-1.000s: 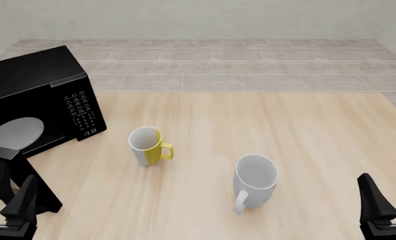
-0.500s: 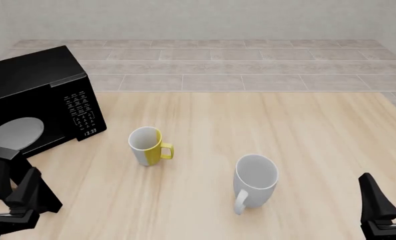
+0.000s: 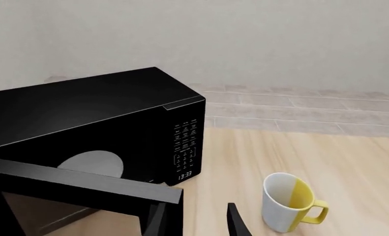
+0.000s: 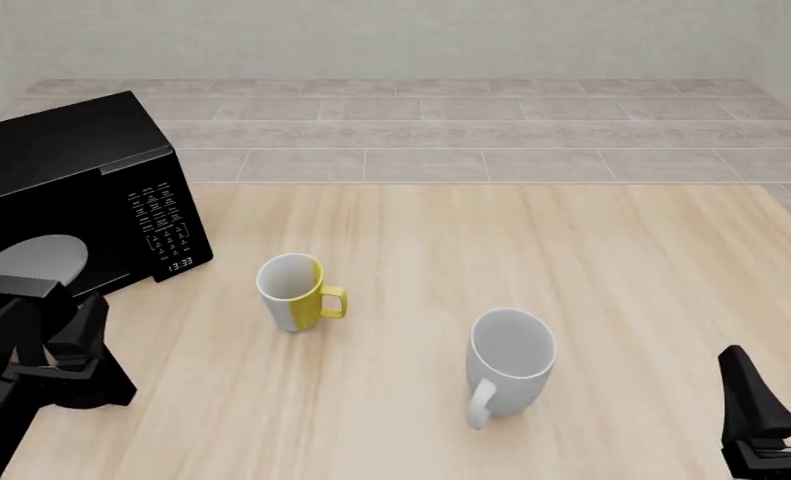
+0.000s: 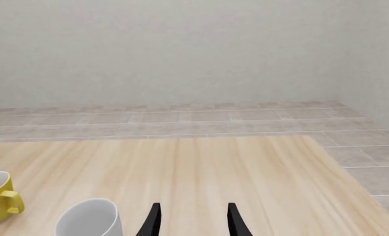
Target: Close the microwave.
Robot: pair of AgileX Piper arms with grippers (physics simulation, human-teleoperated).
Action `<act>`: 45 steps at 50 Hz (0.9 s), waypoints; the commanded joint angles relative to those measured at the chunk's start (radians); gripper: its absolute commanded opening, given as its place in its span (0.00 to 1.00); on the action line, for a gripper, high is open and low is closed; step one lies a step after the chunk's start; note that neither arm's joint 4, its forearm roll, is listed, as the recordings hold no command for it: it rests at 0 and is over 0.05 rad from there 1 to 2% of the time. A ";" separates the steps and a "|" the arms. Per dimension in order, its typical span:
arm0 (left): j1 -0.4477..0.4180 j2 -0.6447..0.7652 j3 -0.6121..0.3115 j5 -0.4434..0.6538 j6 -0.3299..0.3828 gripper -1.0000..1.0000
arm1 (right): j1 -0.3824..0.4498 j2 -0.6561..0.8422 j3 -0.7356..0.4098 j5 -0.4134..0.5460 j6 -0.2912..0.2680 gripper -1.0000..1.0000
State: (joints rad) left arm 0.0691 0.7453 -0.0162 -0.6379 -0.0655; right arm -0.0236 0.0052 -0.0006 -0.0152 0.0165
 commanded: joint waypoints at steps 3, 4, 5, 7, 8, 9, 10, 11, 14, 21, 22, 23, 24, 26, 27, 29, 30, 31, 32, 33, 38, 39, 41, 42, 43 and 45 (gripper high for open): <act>0.011 0.245 0.015 -0.153 0.003 1.00 | -0.001 0.006 0.000 -0.004 0.005 1.00; 0.012 0.261 0.015 -0.166 0.003 1.00 | -0.001 0.005 0.000 -0.004 0.005 1.00; 0.006 0.292 0.015 -0.185 -0.005 1.00 | -0.002 0.005 0.000 -0.004 0.006 1.00; 0.001 0.330 0.015 -0.219 -0.017 1.00 | -0.002 0.004 0.000 -0.003 0.006 1.00; 0.001 0.318 0.010 -0.198 -0.023 1.00 | -0.003 0.003 0.000 -0.002 0.007 1.00; 0.001 0.316 0.010 -0.196 -0.023 1.00 | -0.003 0.003 0.000 -0.002 0.007 1.00; 0.001 0.309 0.006 -0.186 -0.020 1.00 | -0.003 0.003 0.000 -0.002 0.007 1.00; 0.001 0.314 0.004 -0.187 -0.021 1.00 | -0.004 0.003 0.000 -0.001 0.007 1.00; 0.000 0.334 -0.001 -0.201 -0.013 1.00 | -0.003 0.002 0.000 0.000 0.008 1.00; -0.002 0.324 -0.053 -0.129 -0.033 1.00 | -0.005 0.006 0.000 0.000 0.007 1.00; -0.004 0.310 -0.060 -0.108 -0.030 1.00 | -0.005 0.006 0.000 0.001 0.007 1.00; -0.007 0.312 -0.065 -0.104 -0.026 1.00 | -0.005 0.005 0.000 0.002 0.007 1.00; -0.011 0.308 -0.080 -0.083 -0.027 1.00 | -0.005 0.003 0.000 0.002 0.007 1.00; -0.017 0.330 -0.098 -0.079 -0.027 1.00 | -0.005 0.002 0.000 0.002 0.007 1.00; -0.017 0.327 -0.104 -0.071 -0.025 1.00 | -0.005 0.002 0.000 0.002 0.007 1.00; -0.017 0.321 -0.122 -0.049 -0.020 1.00 | -0.005 0.001 0.000 0.004 0.007 1.00; -0.018 0.309 -0.131 -0.036 -0.015 1.00 | -0.006 0.001 0.000 0.005 0.007 1.00; -0.022 0.299 -0.135 -0.026 -0.008 1.00 | -0.007 0.002 0.000 0.004 0.006 1.00; -0.024 0.300 -0.148 -0.010 -0.013 1.00 | -0.008 0.001 0.000 0.005 0.007 1.00; -0.024 0.299 -0.148 -0.009 -0.013 1.00 | -0.008 0.001 0.000 0.005 0.007 1.00; -0.036 0.337 -0.181 -0.005 -0.005 1.00 | -0.007 0.000 0.000 0.002 0.006 1.00; -0.036 0.346 -0.183 -0.011 -0.003 1.00 | -0.006 -0.001 0.000 0.002 0.007 1.00; -0.047 0.368 -0.185 -0.022 -0.006 1.00 | -0.007 -0.001 0.000 0.002 0.007 1.00; -0.053 0.384 -0.189 -0.023 -0.015 1.00 | -0.007 -0.001 0.000 0.002 0.007 1.00; -0.051 0.383 -0.187 -0.028 -0.012 1.00 | -0.009 -0.001 0.000 0.002 0.009 1.00; -0.047 0.398 -0.186 -0.047 -0.010 1.00 | -0.012 -0.001 0.000 0.003 0.011 1.00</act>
State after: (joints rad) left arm 0.0409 1.0357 -0.1775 -0.6953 -0.0894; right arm -0.0311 0.0055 -0.0008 -0.0127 0.0243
